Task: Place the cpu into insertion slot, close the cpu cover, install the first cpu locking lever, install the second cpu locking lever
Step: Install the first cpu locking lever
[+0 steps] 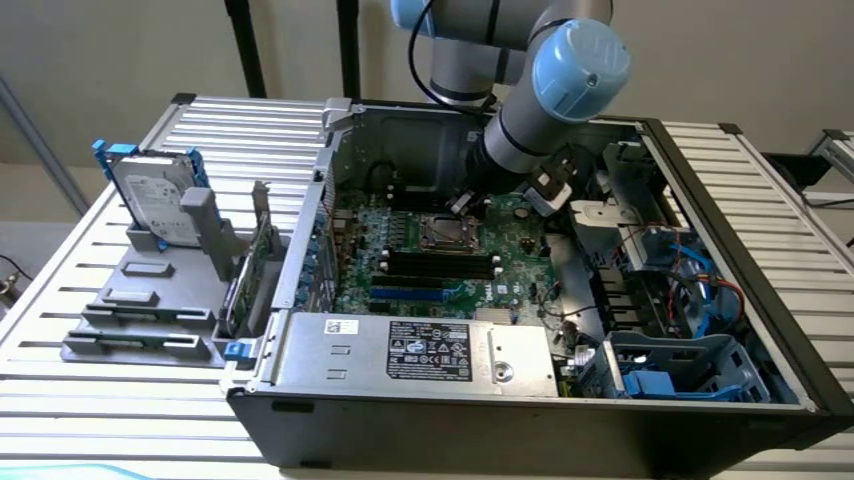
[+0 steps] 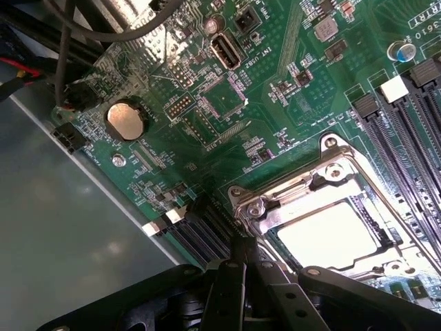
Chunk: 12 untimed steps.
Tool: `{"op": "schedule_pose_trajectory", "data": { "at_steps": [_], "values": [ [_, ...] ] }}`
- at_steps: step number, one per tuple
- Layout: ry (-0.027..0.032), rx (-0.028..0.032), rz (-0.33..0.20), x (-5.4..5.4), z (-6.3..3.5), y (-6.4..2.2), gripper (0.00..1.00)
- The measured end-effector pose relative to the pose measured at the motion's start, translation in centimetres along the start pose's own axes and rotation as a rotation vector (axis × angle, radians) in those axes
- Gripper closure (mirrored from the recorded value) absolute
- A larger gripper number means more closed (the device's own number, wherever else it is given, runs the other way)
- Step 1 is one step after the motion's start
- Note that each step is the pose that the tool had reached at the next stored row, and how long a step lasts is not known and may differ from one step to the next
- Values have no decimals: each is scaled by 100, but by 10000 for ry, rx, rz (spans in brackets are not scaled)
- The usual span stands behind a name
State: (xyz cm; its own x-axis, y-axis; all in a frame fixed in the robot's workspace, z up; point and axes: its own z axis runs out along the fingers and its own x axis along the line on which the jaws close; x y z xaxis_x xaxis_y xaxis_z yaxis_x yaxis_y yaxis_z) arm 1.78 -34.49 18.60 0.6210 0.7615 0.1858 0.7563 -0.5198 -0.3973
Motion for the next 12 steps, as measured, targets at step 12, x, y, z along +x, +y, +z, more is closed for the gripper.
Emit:
{"op": "schedule_pose_trajectory", "data": {
  "at_steps": [12],
  "values": [
    [105, 106, -52, -18, -66, -14, 89]
  ]
}}
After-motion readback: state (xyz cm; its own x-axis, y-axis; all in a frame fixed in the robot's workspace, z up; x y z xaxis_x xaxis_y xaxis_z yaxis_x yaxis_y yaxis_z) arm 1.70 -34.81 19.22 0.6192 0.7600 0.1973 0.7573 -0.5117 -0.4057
